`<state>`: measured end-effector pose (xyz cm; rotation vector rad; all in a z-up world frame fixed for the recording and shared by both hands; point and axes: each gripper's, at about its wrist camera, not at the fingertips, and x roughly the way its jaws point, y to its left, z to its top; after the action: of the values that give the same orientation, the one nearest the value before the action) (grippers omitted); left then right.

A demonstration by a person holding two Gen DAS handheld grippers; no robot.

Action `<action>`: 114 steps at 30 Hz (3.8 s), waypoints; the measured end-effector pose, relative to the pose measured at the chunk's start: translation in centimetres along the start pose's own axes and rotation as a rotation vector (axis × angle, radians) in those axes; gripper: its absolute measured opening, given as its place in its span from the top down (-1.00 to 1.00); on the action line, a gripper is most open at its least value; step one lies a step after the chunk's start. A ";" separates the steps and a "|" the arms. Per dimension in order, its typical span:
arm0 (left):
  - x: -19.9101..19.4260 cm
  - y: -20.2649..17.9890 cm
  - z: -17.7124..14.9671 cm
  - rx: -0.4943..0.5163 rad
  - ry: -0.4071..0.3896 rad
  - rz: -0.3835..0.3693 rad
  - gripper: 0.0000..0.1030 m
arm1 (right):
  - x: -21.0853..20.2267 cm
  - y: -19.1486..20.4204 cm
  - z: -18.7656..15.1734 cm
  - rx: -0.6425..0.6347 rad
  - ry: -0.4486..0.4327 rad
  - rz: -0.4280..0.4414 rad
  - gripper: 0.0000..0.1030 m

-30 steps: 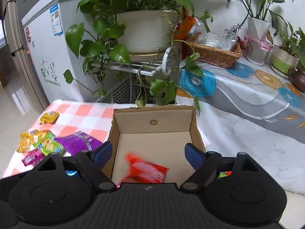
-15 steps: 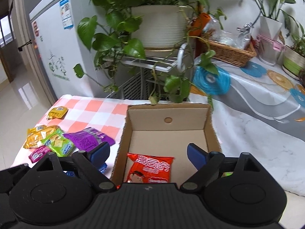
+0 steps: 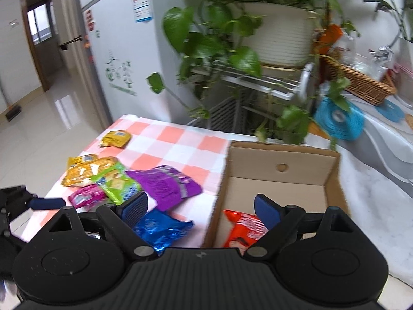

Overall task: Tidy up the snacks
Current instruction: 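Return both tools to the table toward the blue and silver bags, then grasp the blue seaweed-salt bag with the right tool while the left tool grasps the silver foil bag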

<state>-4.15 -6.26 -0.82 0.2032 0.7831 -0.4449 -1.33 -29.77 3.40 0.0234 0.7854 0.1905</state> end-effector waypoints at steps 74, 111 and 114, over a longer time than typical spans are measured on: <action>7.8 7.6 -4.4 0.028 0.180 -0.021 -0.99 | 13.3 8.3 -3.7 -0.123 0.403 0.082 -0.72; 6.5 6.9 -4.3 -0.030 0.150 0.008 -0.30 | 12.1 8.8 -3.8 -0.236 0.354 0.073 -0.45; 6.1 6.8 -4.6 -0.050 0.143 0.019 -0.18 | 11.7 8.9 -3.6 -0.244 0.344 0.086 -0.45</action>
<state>-0.18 -0.49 -8.30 0.1973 0.9308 -0.3951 2.75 -19.16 -6.54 -0.2112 1.0995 0.3779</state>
